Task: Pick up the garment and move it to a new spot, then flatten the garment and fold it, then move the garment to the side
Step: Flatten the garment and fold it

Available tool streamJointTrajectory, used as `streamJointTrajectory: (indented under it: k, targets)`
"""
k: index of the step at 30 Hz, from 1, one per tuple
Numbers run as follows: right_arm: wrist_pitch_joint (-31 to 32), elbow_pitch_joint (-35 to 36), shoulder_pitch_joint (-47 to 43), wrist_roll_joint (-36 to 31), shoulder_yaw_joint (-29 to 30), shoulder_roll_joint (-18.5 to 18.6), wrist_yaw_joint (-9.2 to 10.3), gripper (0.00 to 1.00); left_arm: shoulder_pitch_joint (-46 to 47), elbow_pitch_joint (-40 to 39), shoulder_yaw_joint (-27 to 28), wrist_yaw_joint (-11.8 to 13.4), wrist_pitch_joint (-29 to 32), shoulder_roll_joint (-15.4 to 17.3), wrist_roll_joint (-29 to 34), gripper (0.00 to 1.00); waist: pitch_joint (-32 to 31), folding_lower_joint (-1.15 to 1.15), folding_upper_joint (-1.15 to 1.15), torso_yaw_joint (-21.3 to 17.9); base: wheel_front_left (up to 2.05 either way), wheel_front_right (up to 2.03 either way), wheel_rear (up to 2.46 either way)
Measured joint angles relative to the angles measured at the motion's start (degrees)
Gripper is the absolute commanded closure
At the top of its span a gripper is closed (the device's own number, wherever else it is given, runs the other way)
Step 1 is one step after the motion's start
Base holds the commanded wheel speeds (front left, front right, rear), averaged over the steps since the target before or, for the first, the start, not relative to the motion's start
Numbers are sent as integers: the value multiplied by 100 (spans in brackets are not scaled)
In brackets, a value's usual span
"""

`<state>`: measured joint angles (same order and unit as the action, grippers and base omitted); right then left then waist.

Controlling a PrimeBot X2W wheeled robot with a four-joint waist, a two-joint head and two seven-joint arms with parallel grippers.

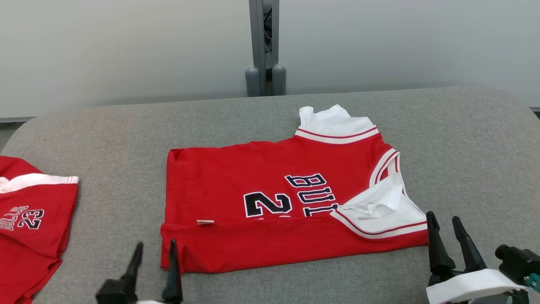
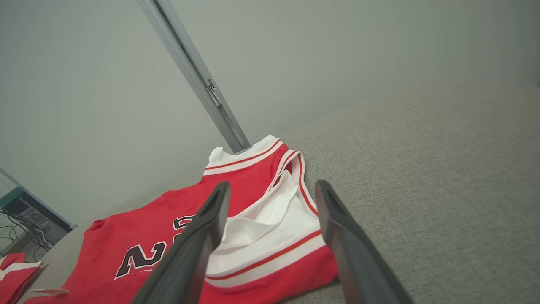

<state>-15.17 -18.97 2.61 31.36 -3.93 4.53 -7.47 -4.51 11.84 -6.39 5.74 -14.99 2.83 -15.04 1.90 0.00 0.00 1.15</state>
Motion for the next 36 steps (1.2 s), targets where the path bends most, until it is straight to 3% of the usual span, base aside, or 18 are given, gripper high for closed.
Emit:
streamJointTrajectory:
  k: [6,15,23,32,36]
  targets:
    - [0,-51,4,46,1,-33,-1,0,8,1061,-368,-66,1,-3,12,0,31,0,0,-38,0,0,0]
    - [0,-133,39,133,-31,-41,-1,0,481,2071,-572,213,1,-4,-321,0,61,0,0,-113,0,0,0]
    - [0,-177,68,276,-22,-38,0,0,799,2604,-420,503,1,-3,-265,0,131,0,0,-163,0,0,0]
    - [0,-186,98,412,21,-34,0,0,962,2886,-292,553,-14,66,-143,0,162,0,0,-119,0,0,0]
    - [0,-208,99,437,44,-36,-1,0,976,2924,-305,704,-15,185,55,0,154,0,0,-91,0,0,0]
